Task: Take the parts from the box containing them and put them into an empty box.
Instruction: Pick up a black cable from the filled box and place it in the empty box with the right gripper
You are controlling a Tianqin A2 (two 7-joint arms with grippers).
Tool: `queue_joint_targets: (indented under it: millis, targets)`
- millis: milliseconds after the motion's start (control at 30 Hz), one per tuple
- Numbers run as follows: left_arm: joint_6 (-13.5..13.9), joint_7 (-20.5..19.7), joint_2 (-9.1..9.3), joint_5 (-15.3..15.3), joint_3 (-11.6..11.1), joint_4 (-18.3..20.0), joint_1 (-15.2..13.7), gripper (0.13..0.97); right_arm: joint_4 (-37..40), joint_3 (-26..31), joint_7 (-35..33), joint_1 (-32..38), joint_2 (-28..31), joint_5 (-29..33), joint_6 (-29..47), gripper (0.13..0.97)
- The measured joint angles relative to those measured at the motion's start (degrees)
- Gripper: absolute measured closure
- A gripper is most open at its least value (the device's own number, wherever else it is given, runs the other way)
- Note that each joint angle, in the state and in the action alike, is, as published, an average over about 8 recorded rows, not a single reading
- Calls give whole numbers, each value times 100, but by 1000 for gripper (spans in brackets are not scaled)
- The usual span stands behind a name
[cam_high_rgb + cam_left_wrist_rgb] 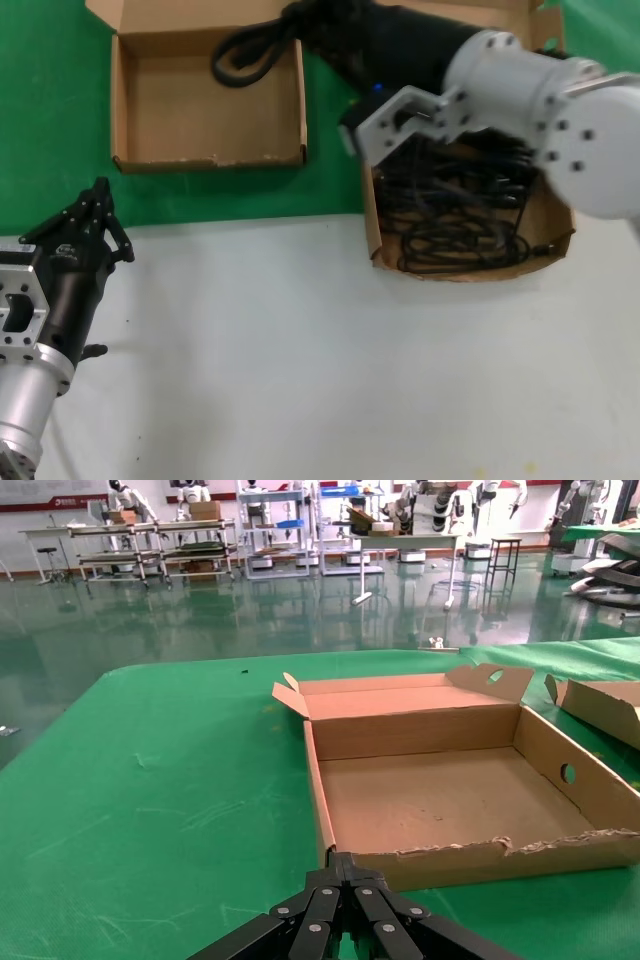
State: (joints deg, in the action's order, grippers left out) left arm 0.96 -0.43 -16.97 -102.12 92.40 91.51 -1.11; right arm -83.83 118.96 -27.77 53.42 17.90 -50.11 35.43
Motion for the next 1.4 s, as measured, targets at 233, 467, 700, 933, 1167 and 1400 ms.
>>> queue_joint_targets:
  millis: [233, 467, 700, 933, 1167, 1400]
  targets:
    - [0, 0, 0, 0, 0, 0, 0, 952, 1009, 375, -429, 272, -609, -248, -469, 890]
    - [0, 0, 0, 0, 0, 0, 0, 952, 2031, 677, -1095, 434, -1043, -847, -966, 890]
    - [0, 0, 0, 0, 0, 0, 0, 952, 2893, 816, -2044, 549, -1356, -1700, -1367, 890]
    - [0, 0, 0, 0, 0, 0, 0, 952, 3385, 799, -2801, 602, -1515, -2303, -1581, 890]
    - [0, 0, 0, 0, 0, 0, 0, 952, 3602, 713, -3307, 597, -1583, -2685, -1684, 891]
    - [0, 0, 0, 0, 0, 0, 0, 952, 3583, 682, -3440, 556, -1548, -2802, -1698, 865]
